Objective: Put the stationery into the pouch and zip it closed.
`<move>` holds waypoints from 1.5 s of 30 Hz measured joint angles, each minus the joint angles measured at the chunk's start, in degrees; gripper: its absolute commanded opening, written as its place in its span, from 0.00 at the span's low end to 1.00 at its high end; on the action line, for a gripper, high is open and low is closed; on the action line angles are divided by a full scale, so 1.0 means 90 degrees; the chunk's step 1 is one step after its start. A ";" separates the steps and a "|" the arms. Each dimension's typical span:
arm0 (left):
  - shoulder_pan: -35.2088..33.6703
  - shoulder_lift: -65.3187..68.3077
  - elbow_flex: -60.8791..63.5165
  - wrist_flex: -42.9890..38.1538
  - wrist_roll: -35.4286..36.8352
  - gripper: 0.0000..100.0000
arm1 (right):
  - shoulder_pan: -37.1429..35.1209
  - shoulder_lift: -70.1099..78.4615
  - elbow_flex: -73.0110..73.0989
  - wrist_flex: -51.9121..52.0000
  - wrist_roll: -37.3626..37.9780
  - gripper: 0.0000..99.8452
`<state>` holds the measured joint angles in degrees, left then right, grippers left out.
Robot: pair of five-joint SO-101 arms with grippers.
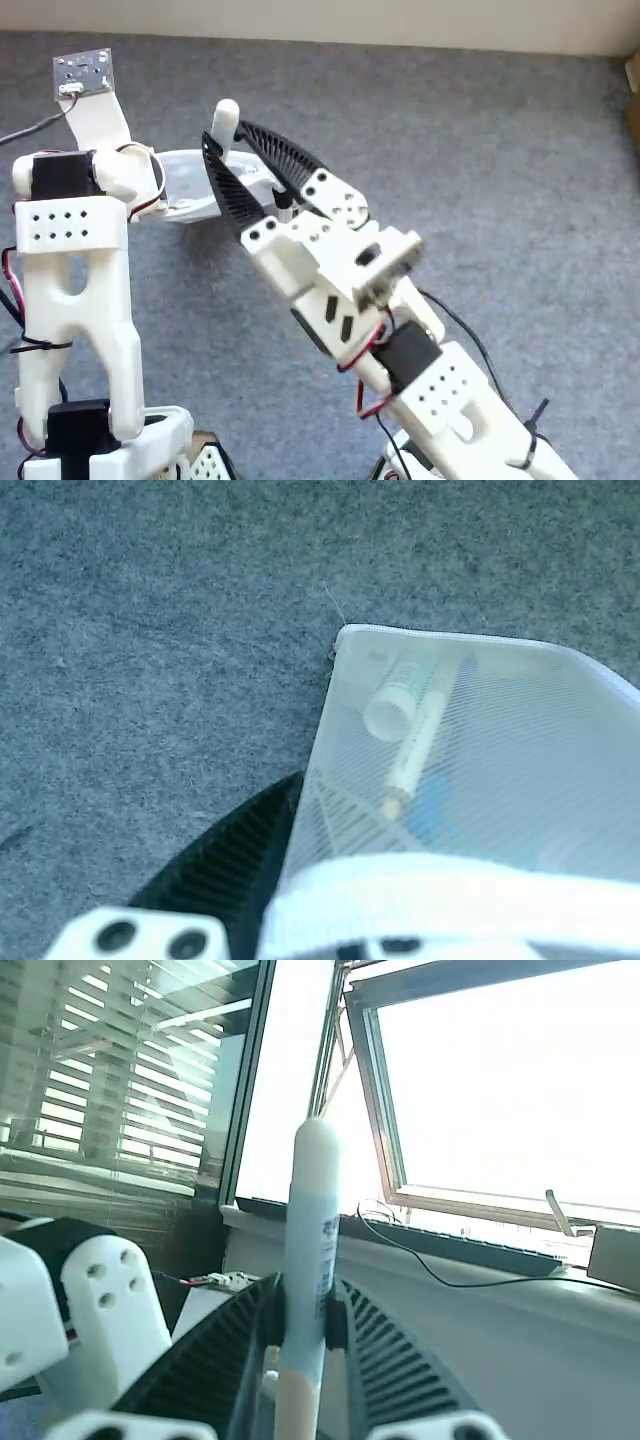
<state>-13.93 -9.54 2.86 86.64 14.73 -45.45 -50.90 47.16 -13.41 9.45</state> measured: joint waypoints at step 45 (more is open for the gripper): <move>0.0059 0.0000 0.0029 -0.0107 0.0000 0.01 | -0.0117 0.0234 0.1289 0.1387 0.1328 0.17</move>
<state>-13.41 -9.54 3.12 85.67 14.73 -46.51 -48.79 58.77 -0.92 21.41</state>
